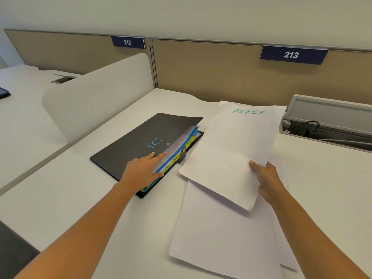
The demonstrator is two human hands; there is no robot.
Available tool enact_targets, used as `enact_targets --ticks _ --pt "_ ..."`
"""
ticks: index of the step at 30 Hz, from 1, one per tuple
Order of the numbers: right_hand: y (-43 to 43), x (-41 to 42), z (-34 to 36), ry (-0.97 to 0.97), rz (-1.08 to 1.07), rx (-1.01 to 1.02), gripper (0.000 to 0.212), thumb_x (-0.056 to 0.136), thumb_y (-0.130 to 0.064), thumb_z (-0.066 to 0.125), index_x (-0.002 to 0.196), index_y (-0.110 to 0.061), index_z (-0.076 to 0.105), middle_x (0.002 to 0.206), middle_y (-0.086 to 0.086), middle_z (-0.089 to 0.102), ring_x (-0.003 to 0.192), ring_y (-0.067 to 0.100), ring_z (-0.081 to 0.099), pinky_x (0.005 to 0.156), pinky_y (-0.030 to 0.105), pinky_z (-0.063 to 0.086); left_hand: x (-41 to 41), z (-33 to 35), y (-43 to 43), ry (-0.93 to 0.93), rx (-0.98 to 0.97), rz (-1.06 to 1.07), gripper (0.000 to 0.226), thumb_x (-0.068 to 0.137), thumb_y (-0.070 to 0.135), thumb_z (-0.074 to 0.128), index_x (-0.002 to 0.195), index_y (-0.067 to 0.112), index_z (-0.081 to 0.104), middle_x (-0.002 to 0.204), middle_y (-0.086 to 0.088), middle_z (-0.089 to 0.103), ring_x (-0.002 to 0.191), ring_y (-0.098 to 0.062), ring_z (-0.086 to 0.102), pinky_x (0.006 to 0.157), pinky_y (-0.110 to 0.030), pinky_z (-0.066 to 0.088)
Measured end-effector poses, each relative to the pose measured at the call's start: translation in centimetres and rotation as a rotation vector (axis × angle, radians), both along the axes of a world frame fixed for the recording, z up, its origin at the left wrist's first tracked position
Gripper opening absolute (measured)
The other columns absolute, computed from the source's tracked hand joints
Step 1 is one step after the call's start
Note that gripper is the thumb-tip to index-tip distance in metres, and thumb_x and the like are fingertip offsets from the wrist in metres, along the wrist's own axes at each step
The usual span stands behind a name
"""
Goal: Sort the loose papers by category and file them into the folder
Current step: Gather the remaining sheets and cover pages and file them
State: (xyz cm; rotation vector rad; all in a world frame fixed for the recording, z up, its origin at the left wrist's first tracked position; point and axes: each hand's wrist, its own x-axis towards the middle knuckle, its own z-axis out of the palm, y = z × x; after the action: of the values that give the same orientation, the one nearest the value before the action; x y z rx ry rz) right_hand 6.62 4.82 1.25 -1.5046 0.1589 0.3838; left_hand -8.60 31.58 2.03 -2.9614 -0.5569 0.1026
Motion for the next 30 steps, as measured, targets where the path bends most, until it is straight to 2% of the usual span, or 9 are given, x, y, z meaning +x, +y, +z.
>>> enact_targets --ticks 4,8,11,13,17,20,25,27,30 --pt "-0.2 0.1 -0.4 0.013 0.002 -0.007 0.034 0.095 -0.010 0.051 0.129 -0.004 0.049 0.112 0.009 0.058 0.097 0.029 0.054 0.088 0.040 0.044 0.0 -0.1 0.7 -0.054 0.017 0.001 0.058 0.098 0.039 0.036 0.147 0.035 0.006 0.152 0.004 0.028 0.115 -0.020 0.057 0.091 -0.032 0.048" --pt "-0.4 0.0 -0.8 0.042 0.050 -0.053 0.034 0.095 -0.009 0.051 0.129 -0.005 0.049 0.115 0.013 0.059 0.097 0.030 0.055 0.087 0.041 0.045 -0.1 -0.6 1.5 -0.110 0.013 0.021 0.062 0.098 0.010 0.039 0.146 0.038 0.011 0.149 0.006 0.033 0.101 -0.019 0.062 0.080 -0.026 0.050" --pt "-0.6 0.0 -1.1 0.066 0.097 -0.121 0.039 0.093 -0.006 0.053 0.132 -0.006 0.047 0.123 0.015 0.058 0.100 0.032 0.055 0.088 0.042 0.046 -0.4 0.0 2.0 -0.151 0.003 0.048 0.054 0.099 0.008 0.034 0.141 0.041 0.027 0.149 0.007 0.034 0.109 -0.020 0.058 0.085 -0.028 0.049" --pt "-0.8 0.0 -1.3 0.066 0.124 -0.153 0.041 0.090 -0.003 0.056 0.130 -0.005 0.048 0.121 0.016 0.059 0.098 0.032 0.056 0.086 0.041 0.047 -0.5 0.9 1.9 -0.145 0.056 0.088 0.049 0.098 0.010 0.034 0.136 0.042 0.038 0.149 0.011 0.032 0.111 -0.022 0.057 0.089 -0.032 0.049" --pt "-0.7 -0.2 -1.3 0.049 0.160 -0.209 0.040 0.088 -0.002 0.058 0.127 -0.004 0.050 0.111 0.015 0.059 0.094 0.032 0.056 0.083 0.040 0.047 -0.6 2.0 1.0 -0.201 0.134 0.145 0.050 0.098 0.008 0.035 0.136 0.041 0.039 0.144 0.013 0.040 0.100 -0.024 0.061 0.081 -0.031 0.050" --pt "-0.7 -0.3 -1.2 0.045 0.160 -0.222 0.039 0.088 -0.002 0.059 0.126 -0.004 0.050 0.115 0.016 0.059 0.093 0.031 0.055 0.083 0.040 0.046 -1.0 2.3 0.3 -0.227 0.169 0.133 0.051 0.099 0.010 0.037 0.140 0.040 0.032 0.146 0.012 0.036 0.098 -0.023 0.061 0.076 -0.029 0.050" --pt "-0.8 -0.4 -1.1 0.034 0.167 -0.223 0.037 0.088 -0.001 0.058 0.124 -0.005 0.052 0.107 0.013 0.059 0.091 0.030 0.056 0.081 0.038 0.046 -1.4 1.3 0.1 -0.264 0.157 0.083 0.047 0.097 0.015 0.041 0.142 0.025 0.033 0.150 0.005 0.031 0.118 -0.022 0.051 0.075 -0.034 0.053" --pt "-0.8 -0.4 -1.1 0.030 0.162 -0.226 0.036 0.088 -0.001 0.058 0.123 -0.005 0.052 0.106 0.013 0.059 0.090 0.030 0.056 0.081 0.038 0.046 -1.4 1.0 0.4 -0.276 0.154 0.078 0.047 0.096 0.032 0.043 0.142 0.023 0.034 0.151 0.004 0.030 0.128 -0.023 0.044 0.077 -0.038 0.054" --pt "-0.7 -0.4 -1.1 0.030 0.165 -0.223 0.037 0.088 -0.001 0.058 0.124 -0.005 0.052 0.106 0.013 0.059 0.091 0.030 0.056 0.081 0.038 0.046 -1.4 0.8 0.8 -0.217 0.172 0.062 0.072 0.087 0.058 0.046 0.146 0.023 0.025 0.154 0.004 0.021 0.136 -0.021 0.034 0.084 -0.034 0.052"
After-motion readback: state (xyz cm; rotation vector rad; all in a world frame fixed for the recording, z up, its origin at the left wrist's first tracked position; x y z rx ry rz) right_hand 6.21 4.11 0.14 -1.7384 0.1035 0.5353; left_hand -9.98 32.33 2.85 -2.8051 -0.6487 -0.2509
